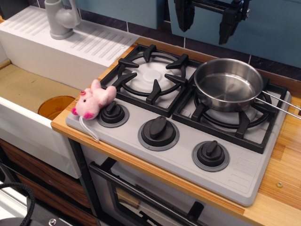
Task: Put pan on stove and put stuffedpig in pan
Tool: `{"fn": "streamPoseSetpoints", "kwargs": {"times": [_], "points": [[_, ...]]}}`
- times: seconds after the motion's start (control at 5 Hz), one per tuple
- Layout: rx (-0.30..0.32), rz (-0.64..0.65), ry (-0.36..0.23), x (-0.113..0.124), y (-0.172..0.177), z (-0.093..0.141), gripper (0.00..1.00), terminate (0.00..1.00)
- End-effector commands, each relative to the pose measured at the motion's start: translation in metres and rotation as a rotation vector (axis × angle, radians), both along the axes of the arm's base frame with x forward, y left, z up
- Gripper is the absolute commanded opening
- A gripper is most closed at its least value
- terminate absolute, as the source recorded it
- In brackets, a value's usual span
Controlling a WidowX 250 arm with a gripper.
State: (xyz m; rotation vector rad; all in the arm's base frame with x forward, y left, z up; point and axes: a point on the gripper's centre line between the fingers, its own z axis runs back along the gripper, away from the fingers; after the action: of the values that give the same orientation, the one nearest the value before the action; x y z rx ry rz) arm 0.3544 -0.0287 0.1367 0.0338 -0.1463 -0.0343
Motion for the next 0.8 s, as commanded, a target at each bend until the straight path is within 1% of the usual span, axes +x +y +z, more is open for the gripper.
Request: {"fn": "streamPoseSetpoints", "kwargs": {"times": [0.0,0.2,0.4,0.6], "points": [[0.0,0.0,0.0,0.0,0.0,0.0,1.0,0.0],[-0.017,-0.021,-0.045,0.009,0.003,-0.018,1.0,0.0],[0.0,-0.027,-0.073,0.013,0.004,-0.031,1.0,0.0],[0.01,-0.032,-0.099,0.012,0.004,-0.04,1.0,0.0]]}}
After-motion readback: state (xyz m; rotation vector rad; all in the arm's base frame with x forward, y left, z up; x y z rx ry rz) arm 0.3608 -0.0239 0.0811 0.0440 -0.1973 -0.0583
